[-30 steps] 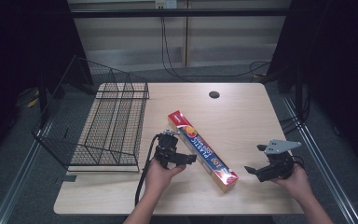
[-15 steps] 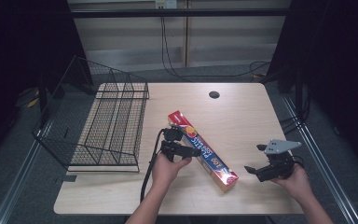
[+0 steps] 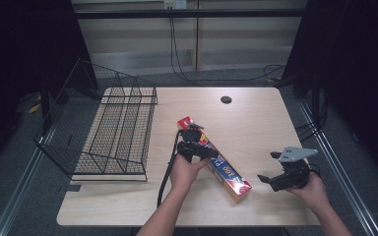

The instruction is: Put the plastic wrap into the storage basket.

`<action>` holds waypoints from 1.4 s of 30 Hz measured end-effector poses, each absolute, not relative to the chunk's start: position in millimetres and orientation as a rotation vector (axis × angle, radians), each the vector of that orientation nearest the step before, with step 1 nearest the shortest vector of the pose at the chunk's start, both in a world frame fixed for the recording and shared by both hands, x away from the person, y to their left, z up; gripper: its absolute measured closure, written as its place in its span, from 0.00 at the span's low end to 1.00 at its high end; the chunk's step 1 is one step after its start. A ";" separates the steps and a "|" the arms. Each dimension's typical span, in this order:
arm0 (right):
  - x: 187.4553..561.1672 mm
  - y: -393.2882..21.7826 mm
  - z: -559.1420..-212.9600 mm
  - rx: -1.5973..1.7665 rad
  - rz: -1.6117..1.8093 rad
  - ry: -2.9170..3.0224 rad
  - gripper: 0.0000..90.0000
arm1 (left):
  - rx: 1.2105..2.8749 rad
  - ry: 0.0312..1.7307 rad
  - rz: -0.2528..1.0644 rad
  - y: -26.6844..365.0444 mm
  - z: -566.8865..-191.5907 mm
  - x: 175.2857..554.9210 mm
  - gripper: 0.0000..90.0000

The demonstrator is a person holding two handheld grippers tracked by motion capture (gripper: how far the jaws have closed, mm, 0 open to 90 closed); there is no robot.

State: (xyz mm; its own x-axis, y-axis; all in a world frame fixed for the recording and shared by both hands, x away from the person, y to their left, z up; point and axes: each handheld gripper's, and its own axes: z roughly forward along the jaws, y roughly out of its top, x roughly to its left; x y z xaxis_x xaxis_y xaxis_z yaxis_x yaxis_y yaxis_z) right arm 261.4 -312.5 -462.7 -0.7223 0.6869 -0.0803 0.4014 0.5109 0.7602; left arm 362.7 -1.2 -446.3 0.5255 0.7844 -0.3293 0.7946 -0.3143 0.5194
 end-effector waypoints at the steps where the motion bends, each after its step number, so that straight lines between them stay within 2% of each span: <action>1: 261.7 -312.5 -462.8 0.896 1.059 2.387 0.06 | 2.115 1.285 -0.020 -3.1 -447.1 363.7 0.11; 15: 263.6 -308.3 -463.6 0.868 1.053 2.409 0.07 | 2.069 1.429 0.011 -15.8 -457.9 375.6 0.05; 23: 263.6 -307.0 -464.3 0.882 1.054 2.403 0.07 | 2.101 1.453 0.024 -20.7 -457.3 379.2 0.01; 42: 262.8 -303.6 -465.0 0.861 1.035 2.415 0.07 | 2.071 1.527 0.047 -31.2 -459.8 383.2 0.00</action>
State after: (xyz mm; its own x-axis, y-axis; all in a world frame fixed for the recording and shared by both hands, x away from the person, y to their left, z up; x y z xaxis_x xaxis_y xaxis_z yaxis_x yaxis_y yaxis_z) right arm 262.8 -303.6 -465.0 -0.7428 0.6626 -0.0963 0.3873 0.5425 0.7454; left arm 383.2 -31.2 -459.8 0.3508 0.8897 -0.2921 0.8702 -0.1945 0.4527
